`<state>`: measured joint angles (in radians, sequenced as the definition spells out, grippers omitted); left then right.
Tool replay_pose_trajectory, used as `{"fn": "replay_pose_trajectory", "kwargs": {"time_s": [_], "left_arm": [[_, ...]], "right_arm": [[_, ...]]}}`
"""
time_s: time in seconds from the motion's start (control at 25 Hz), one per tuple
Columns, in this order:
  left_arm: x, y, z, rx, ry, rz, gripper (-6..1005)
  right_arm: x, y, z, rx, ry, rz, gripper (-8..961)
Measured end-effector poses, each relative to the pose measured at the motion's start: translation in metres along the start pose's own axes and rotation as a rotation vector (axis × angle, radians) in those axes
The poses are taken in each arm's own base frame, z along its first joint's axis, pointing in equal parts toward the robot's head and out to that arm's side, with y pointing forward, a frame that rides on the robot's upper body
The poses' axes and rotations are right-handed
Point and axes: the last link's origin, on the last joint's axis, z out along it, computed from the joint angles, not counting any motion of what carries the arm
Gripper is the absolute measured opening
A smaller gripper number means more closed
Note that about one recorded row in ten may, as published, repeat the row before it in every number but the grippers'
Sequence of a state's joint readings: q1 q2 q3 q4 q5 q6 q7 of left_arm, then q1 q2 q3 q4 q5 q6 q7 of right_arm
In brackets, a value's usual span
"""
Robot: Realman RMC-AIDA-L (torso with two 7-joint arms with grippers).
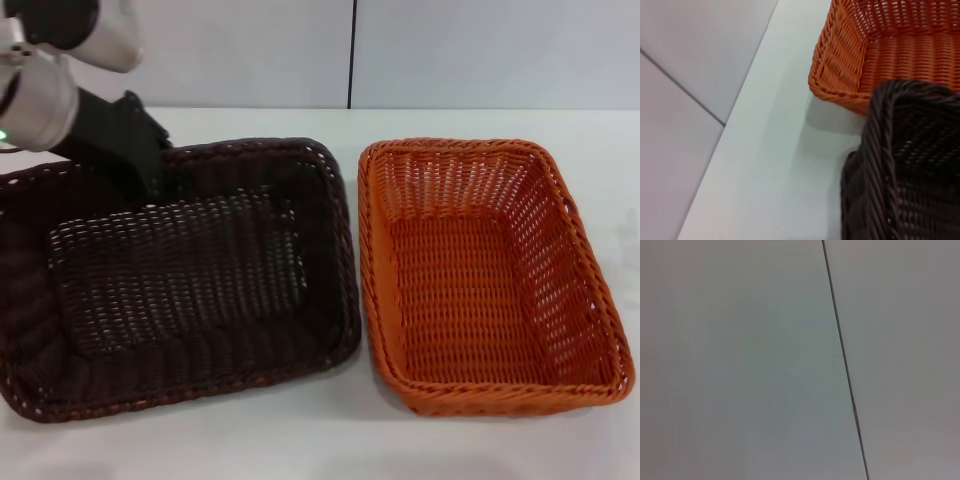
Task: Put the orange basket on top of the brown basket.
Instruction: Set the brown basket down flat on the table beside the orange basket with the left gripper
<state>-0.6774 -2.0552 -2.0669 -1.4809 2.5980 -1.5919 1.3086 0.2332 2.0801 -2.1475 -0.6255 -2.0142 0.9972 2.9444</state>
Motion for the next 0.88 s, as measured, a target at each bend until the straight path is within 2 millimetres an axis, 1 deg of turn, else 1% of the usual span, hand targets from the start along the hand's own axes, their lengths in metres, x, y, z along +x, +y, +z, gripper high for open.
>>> {"fn": "replay_pose_trajectory", "kwargs": {"time_s": [0.04, 0.08, 0.16, 0.4, 0.44, 0.52, 0.56, 0.72, 0.8, 0.88], "left_arm": [[0.000, 0.000, 0.000, 0.000, 0.000, 0.000, 185], [0.004, -0.003, 0.009, -0.012, 0.005, 0.013, 185], [0.007, -0.004, 0.012, -0.018, 0.009, 0.025, 184], [0.009, -0.006, 0.016, -0.025, 0.013, 0.035, 183], [0.019, -0.008, 0.028, 0.003, 0.021, 0.057, 183], [0.023, -0.008, 0.031, 0.016, 0.026, 0.070, 183], [0.028, -0.005, 0.039, 0.037, 0.025, 0.100, 190], [0.032, -0.005, 0.045, 0.059, 0.024, 0.116, 217], [0.034, -0.005, 0.045, 0.074, 0.029, 0.117, 402], [0.036, -0.009, 0.043, 0.119, 0.047, 0.120, 457]], "right_arm": [[0.000, 0.000, 0.000, 0.001, 0.001, -0.001, 742], [0.001, -0.001, 0.000, 0.002, 0.002, -0.003, 742], [0.001, -0.001, 0.000, 0.001, 0.005, -0.003, 742], [0.000, -0.001, 0.003, -0.004, 0.006, -0.010, 742], [0.000, -0.001, 0.003, -0.004, 0.006, -0.012, 742], [0.000, -0.002, 0.004, -0.003, 0.006, -0.015, 742], [0.000, -0.002, 0.004, 0.000, 0.006, -0.016, 742], [0.000, -0.006, 0.004, 0.013, 0.005, -0.016, 742], [0.001, -0.008, 0.003, 0.019, 0.006, -0.016, 742], [0.001, -0.010, 0.003, 0.026, 0.006, -0.015, 742]]}}
